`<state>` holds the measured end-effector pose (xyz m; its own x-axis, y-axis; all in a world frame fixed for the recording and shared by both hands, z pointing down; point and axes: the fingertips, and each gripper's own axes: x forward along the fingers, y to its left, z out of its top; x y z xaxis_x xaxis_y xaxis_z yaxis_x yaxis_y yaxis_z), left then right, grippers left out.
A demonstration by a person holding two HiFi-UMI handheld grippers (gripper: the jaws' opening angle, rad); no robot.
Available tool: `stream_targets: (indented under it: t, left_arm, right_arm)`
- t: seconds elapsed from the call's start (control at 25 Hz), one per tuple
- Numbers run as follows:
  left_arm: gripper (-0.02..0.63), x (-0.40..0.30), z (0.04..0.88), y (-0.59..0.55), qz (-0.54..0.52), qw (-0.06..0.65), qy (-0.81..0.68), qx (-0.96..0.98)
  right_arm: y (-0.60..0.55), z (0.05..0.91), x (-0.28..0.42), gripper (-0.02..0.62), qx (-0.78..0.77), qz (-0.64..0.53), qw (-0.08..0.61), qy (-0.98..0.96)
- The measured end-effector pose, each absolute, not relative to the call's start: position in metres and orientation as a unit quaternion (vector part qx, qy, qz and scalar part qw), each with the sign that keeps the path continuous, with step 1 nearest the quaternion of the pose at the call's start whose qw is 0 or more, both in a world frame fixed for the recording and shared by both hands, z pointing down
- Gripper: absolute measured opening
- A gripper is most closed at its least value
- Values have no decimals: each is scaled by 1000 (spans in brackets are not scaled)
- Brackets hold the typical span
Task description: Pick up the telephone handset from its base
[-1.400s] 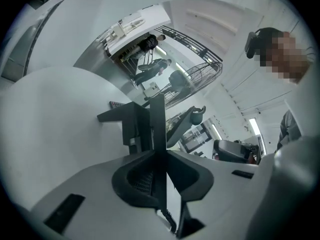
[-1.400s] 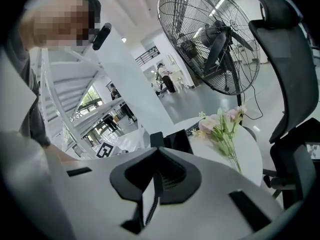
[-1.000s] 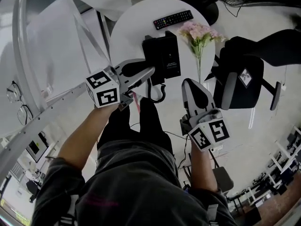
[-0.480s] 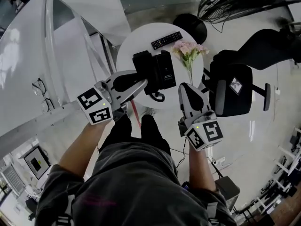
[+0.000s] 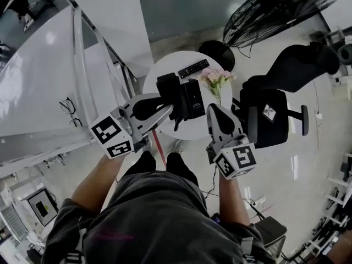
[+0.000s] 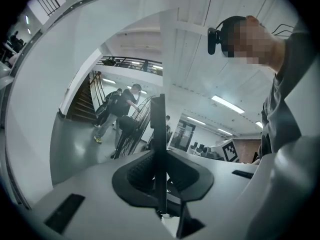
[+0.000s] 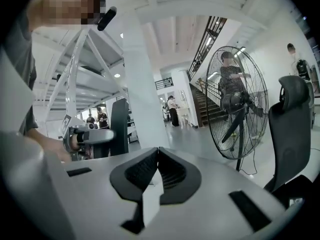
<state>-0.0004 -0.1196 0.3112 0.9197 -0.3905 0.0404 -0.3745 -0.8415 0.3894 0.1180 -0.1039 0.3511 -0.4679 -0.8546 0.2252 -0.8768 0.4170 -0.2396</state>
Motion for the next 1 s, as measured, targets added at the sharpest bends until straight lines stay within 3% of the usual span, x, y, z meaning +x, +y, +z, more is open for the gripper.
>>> stream_targets:
  t: [0.44, 1.0]
  left_arm:
    - [77, -12, 266, -106, -17, 138, -197, 971]
    - [77, -9, 258, -110, -15, 134, -194, 972]
  right_arm:
    - [-100, 309, 110, 20, 536, 125, 19, -835]
    - [-92, 293, 121, 19, 551, 108, 23, -828]
